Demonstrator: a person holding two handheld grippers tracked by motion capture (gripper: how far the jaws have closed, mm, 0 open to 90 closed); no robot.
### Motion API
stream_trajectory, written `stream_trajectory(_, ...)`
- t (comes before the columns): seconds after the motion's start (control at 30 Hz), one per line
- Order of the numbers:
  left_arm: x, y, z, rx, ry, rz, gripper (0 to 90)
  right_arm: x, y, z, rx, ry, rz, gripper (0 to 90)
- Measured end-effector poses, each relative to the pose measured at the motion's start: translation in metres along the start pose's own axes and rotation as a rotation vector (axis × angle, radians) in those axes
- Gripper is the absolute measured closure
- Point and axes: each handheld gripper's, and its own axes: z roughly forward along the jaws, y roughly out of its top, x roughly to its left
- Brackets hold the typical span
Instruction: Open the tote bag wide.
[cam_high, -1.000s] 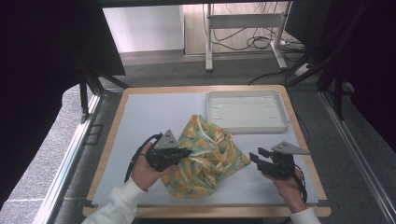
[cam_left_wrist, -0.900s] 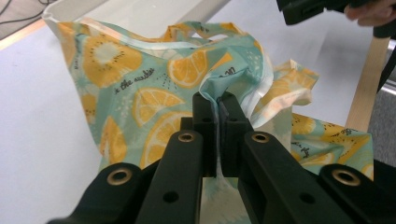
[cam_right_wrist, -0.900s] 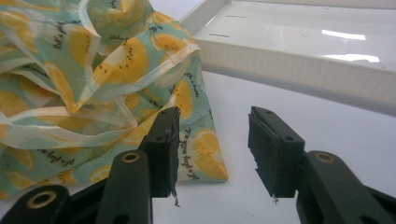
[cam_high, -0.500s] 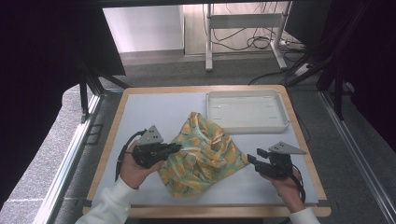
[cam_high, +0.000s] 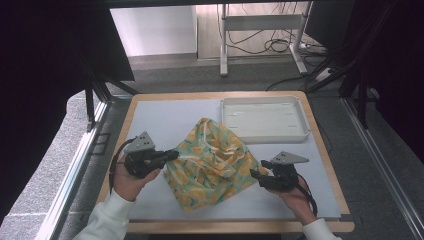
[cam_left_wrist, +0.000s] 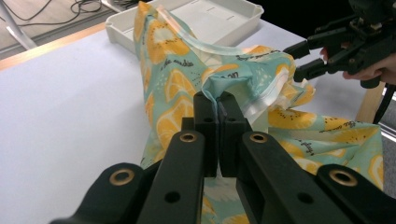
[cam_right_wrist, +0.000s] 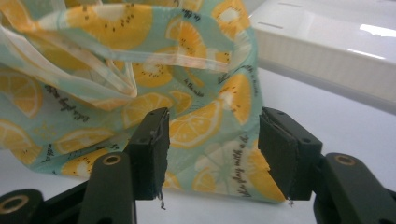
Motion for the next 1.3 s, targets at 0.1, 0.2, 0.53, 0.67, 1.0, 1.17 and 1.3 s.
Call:
stream_trajectory(0.1,0.003,-0.001,-0.004,-0.006,0.004,-0.009,90.0,0.002,0.001,0.003,0.003,0.014,-0.001,41.1)
stream_trajectory(0.2,0.005,-0.002,-0.007,-0.01,0.004,-0.02,90.0,0.008,0.002,0.007,0.01,0.047,-0.001,39.5)
stream_trajectory(0.53,0.008,-0.001,-0.011,-0.022,0.004,-0.029,90.0,0.036,0.013,0.039,0.027,0.126,-0.095,34.7)
stream_trajectory(0.67,0.009,-0.002,-0.01,-0.018,0.004,-0.035,90.0,0.049,0.022,0.046,0.0,0.136,-0.145,36.9)
stream_trajectory(1.0,0.01,-0.002,-0.011,-0.017,0.005,-0.037,90.0,0.045,0.04,0.047,-0.073,0.144,-0.127,87.8)
stream_trajectory(1.17,0.01,-0.002,-0.013,-0.02,0.005,-0.038,90.0,0.041,0.051,0.039,-0.097,0.132,-0.119,88.9)
stream_trajectory(1.3,0.01,-0.002,-0.014,-0.021,0.006,-0.038,90.0,0.038,0.054,0.035,-0.092,0.125,-0.127,79.6)
